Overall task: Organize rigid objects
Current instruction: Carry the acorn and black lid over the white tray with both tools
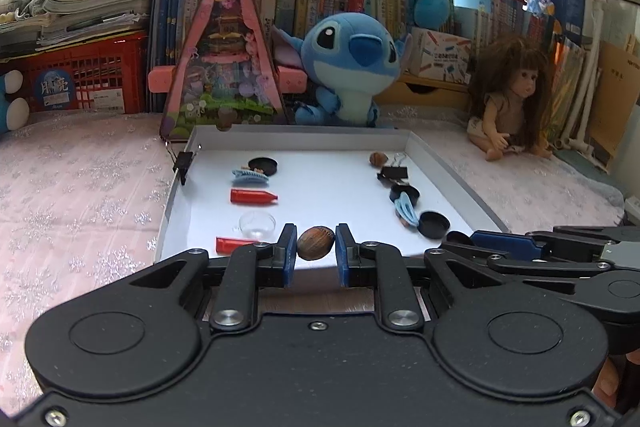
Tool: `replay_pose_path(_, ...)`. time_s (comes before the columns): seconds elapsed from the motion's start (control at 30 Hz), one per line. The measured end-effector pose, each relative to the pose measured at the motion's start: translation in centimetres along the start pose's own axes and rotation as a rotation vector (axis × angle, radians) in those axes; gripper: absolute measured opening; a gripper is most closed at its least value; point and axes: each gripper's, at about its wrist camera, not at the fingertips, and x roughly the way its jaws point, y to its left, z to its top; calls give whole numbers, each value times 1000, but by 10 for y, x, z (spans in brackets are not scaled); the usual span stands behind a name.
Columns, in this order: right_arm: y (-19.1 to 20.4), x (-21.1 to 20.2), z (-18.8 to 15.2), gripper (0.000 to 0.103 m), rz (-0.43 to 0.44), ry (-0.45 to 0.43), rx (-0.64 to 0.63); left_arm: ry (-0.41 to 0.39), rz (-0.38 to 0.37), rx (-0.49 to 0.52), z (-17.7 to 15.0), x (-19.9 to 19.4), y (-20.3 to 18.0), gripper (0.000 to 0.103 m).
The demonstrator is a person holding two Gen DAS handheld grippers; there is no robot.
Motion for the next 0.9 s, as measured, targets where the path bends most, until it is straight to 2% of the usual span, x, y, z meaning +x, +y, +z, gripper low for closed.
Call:
replay_pose_path(0.13, -6, 8, 7, 37, 4, 14, 34, -16, 18, -7, 6, 8, 2, 19)
replay_pose_path(0.33, -17, 19, 23, 37, 10, 35, 82, -4, -13, -1, 20, 24, 3, 19)
replay_pose_path(0.6, -39, 43, 42, 37, 45, 88, 212, 32, -45, -16, 39, 49, 8, 19)
replay_pose_path(0.9, -42, 68, 43, 37, 71, 153, 277, 94, -64, -7, 32, 79, 6, 19)
